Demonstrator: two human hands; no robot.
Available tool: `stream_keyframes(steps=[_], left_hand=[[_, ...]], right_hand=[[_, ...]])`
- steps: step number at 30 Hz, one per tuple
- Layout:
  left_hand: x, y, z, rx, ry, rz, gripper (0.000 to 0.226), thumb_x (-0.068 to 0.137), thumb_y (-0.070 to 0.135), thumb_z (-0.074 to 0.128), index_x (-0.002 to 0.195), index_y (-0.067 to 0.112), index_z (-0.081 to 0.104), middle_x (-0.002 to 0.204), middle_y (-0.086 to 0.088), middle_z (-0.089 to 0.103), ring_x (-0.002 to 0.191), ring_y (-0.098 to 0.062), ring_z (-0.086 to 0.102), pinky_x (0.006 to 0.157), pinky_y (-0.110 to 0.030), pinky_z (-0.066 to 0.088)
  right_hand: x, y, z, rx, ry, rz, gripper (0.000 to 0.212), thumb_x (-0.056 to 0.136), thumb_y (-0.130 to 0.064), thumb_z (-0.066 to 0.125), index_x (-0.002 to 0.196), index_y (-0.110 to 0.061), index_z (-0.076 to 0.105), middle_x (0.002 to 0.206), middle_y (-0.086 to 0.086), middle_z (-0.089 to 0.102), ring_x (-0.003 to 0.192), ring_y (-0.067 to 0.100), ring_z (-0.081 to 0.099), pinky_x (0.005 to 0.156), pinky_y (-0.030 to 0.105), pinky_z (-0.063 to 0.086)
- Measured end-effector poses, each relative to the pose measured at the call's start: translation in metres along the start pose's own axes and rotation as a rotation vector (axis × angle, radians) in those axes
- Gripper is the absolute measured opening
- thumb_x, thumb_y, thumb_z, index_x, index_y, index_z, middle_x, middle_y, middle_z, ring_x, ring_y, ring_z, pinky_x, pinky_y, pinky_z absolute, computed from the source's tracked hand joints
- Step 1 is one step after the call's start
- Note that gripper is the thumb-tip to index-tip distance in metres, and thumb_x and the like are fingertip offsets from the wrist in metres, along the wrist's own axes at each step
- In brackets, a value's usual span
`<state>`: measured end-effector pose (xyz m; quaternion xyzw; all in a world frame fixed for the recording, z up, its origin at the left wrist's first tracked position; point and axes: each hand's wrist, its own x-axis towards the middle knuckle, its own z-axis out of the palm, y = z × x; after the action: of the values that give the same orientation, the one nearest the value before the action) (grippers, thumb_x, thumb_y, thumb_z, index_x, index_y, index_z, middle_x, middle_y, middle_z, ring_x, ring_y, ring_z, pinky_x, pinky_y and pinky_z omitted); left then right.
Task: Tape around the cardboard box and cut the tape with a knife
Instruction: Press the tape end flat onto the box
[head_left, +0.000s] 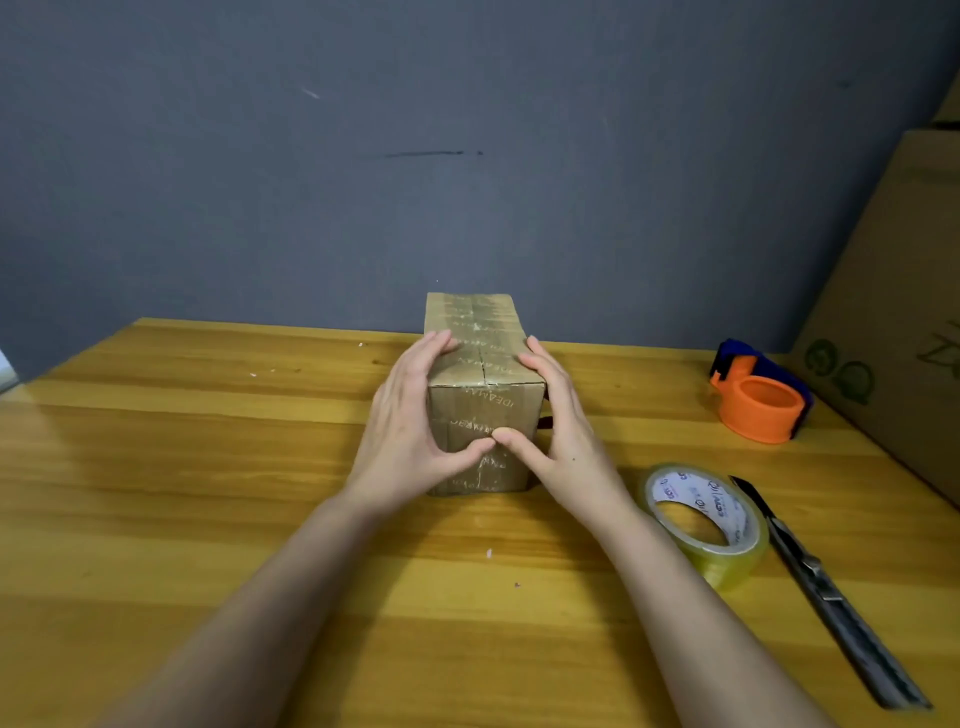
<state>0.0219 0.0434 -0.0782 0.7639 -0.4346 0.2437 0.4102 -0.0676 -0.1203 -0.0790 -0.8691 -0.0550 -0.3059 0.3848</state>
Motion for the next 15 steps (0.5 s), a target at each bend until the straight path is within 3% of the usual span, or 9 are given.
stream_keyframes(steps=[4, 7, 10, 15], left_hand=[[0.001, -0.004, -0.008, 0.040, -0.072, 0.057, 0.093, 0.065, 0.054, 0.072, 0.138, 0.019, 0.028, 0.145, 0.004, 0.036, 0.142, -0.010, 0.023, 0.115, -0.031, 0.024], [0.004, 0.001, -0.013, -0.079, -0.057, 0.007, 0.064, 0.074, 0.047, 0.063, 0.129, 0.021, 0.042, 0.138, 0.015, 0.040, 0.140, -0.004, 0.025, 0.113, -0.028, 0.023], [0.008, 0.009, -0.009, -0.250, 0.054, -0.112, 0.040, 0.080, 0.043, 0.057, 0.114, 0.022, 0.052, 0.125, 0.015, 0.052, 0.134, -0.004, 0.036, 0.110, -0.024, 0.028], [0.010, 0.010, -0.002, -0.216, 0.121, -0.137, 0.036, 0.081, 0.044, 0.058, 0.107, 0.019, 0.054, 0.120, 0.011, 0.056, 0.129, -0.002, 0.040, 0.104, -0.013, 0.028]], right_hand=[[0.000, 0.000, 0.000, 0.003, -0.006, 0.007, 0.080, 0.075, -0.027, 0.076, 0.139, -0.036, 0.027, 0.153, -0.020, 0.017, 0.138, -0.013, 0.016, 0.104, 0.002, 0.020], [0.001, -0.009, 0.009, 0.051, 0.122, 0.017, 0.060, 0.082, -0.042, 0.061, 0.134, -0.029, 0.036, 0.151, -0.012, 0.029, 0.136, -0.010, 0.024, 0.101, 0.001, 0.022], [0.006, -0.021, 0.023, 0.059, 0.293, 0.115, 0.055, 0.079, -0.057, 0.050, 0.124, -0.026, 0.043, 0.144, -0.011, 0.040, 0.129, -0.006, 0.036, 0.091, -0.004, 0.024], [0.011, -0.023, 0.035, 0.031, 0.405, 0.141, 0.054, 0.078, -0.058, 0.050, 0.119, -0.023, 0.046, 0.139, -0.010, 0.044, 0.124, -0.005, 0.039, 0.089, -0.005, 0.024]])
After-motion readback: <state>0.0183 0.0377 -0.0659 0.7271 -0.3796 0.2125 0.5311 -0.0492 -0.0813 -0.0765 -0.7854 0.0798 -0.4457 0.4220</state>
